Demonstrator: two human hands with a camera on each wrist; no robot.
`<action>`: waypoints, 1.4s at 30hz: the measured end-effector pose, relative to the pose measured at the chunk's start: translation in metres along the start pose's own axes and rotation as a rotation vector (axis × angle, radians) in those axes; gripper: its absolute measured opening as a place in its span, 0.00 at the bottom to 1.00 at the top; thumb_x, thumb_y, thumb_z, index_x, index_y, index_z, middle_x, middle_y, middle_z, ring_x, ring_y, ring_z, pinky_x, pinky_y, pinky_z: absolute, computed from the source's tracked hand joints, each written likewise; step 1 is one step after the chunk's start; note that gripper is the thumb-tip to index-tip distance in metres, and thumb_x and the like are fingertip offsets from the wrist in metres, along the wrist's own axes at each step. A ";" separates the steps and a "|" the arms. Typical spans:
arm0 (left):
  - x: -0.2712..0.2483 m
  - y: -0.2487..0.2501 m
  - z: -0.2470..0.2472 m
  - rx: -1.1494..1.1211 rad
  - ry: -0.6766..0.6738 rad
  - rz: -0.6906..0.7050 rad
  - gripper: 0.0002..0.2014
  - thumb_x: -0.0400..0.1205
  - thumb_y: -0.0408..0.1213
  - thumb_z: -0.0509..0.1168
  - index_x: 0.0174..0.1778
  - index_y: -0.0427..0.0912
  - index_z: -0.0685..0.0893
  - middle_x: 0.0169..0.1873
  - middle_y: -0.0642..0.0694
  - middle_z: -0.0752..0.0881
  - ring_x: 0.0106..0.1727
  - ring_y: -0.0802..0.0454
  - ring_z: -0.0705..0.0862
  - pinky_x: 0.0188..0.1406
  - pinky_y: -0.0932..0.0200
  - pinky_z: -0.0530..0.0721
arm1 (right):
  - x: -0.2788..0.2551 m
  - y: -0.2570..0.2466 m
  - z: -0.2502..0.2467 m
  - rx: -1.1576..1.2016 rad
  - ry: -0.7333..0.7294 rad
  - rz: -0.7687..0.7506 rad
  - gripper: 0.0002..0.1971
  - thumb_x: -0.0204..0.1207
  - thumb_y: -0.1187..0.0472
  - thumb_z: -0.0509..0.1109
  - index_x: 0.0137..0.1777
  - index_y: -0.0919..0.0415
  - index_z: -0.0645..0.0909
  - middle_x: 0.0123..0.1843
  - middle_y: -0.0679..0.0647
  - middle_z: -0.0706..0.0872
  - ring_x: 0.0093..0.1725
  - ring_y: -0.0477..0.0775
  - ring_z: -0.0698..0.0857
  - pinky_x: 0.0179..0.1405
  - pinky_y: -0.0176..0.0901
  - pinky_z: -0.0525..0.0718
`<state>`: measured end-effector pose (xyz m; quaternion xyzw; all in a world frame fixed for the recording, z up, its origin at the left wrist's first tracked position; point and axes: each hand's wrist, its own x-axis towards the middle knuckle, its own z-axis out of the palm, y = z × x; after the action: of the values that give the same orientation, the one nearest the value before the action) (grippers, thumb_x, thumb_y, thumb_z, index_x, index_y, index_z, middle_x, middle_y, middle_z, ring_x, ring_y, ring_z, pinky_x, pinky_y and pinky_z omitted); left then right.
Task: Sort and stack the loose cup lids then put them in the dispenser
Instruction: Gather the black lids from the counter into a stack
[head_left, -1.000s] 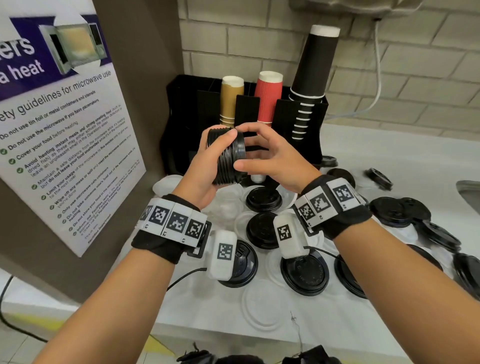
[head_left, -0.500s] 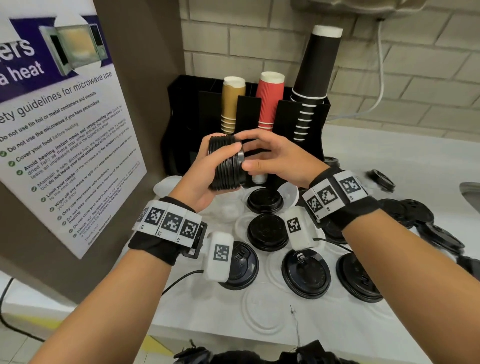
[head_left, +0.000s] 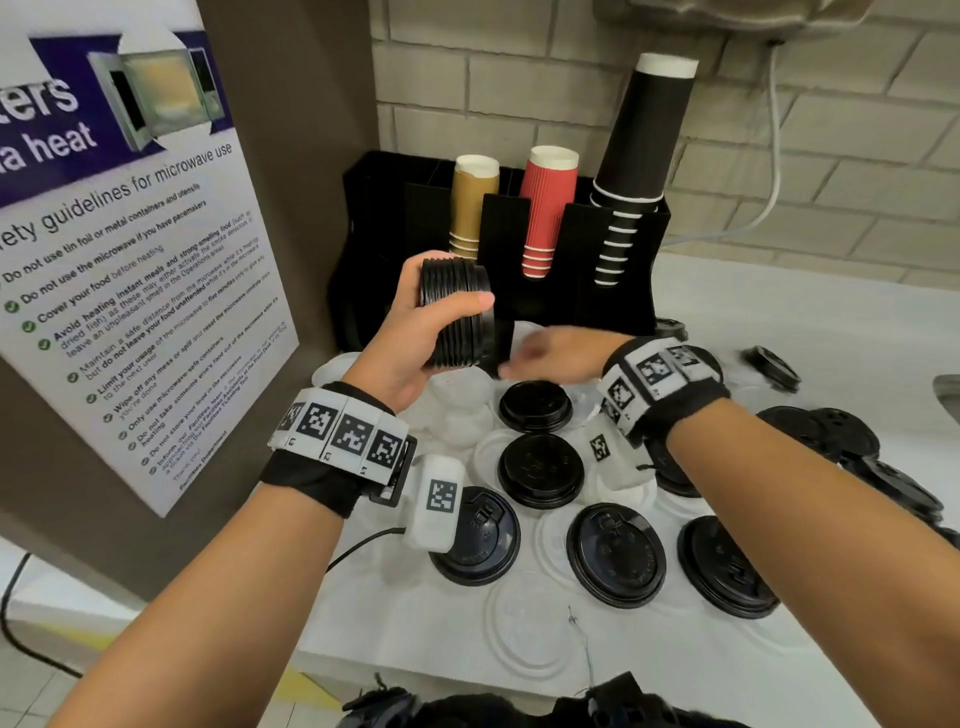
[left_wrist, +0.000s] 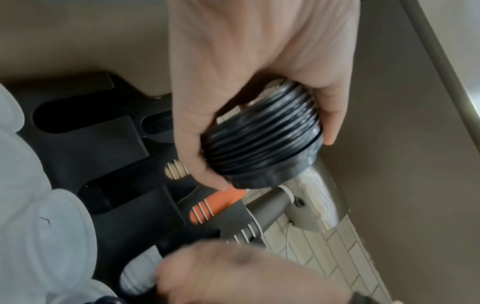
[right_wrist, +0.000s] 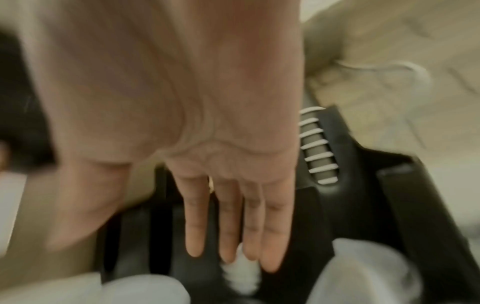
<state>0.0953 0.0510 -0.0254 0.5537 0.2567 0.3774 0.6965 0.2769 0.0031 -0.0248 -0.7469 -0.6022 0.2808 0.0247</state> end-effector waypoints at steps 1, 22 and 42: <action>0.000 0.000 -0.002 0.004 0.002 -0.002 0.26 0.67 0.41 0.75 0.60 0.57 0.75 0.56 0.48 0.81 0.55 0.46 0.84 0.38 0.49 0.87 | 0.006 0.002 0.004 -0.194 -0.064 0.038 0.33 0.78 0.40 0.66 0.75 0.62 0.71 0.73 0.56 0.76 0.70 0.56 0.76 0.67 0.42 0.73; -0.004 -0.005 -0.006 -0.058 -0.084 -0.111 0.20 0.70 0.46 0.72 0.57 0.60 0.78 0.58 0.46 0.83 0.55 0.45 0.85 0.39 0.49 0.87 | -0.031 0.003 -0.015 0.946 0.071 -0.449 0.25 0.72 0.70 0.73 0.65 0.47 0.75 0.58 0.59 0.80 0.55 0.55 0.86 0.50 0.49 0.87; -0.007 -0.013 0.018 -0.121 -0.038 -0.056 0.28 0.70 0.40 0.73 0.66 0.53 0.74 0.64 0.40 0.81 0.61 0.39 0.85 0.46 0.41 0.89 | -0.054 0.003 0.001 0.716 0.230 -0.469 0.39 0.70 0.62 0.79 0.78 0.47 0.64 0.66 0.47 0.79 0.65 0.45 0.82 0.63 0.44 0.83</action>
<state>0.1081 0.0335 -0.0341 0.5102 0.2356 0.3618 0.7438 0.2727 -0.0470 -0.0053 -0.5607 -0.6136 0.3734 0.4119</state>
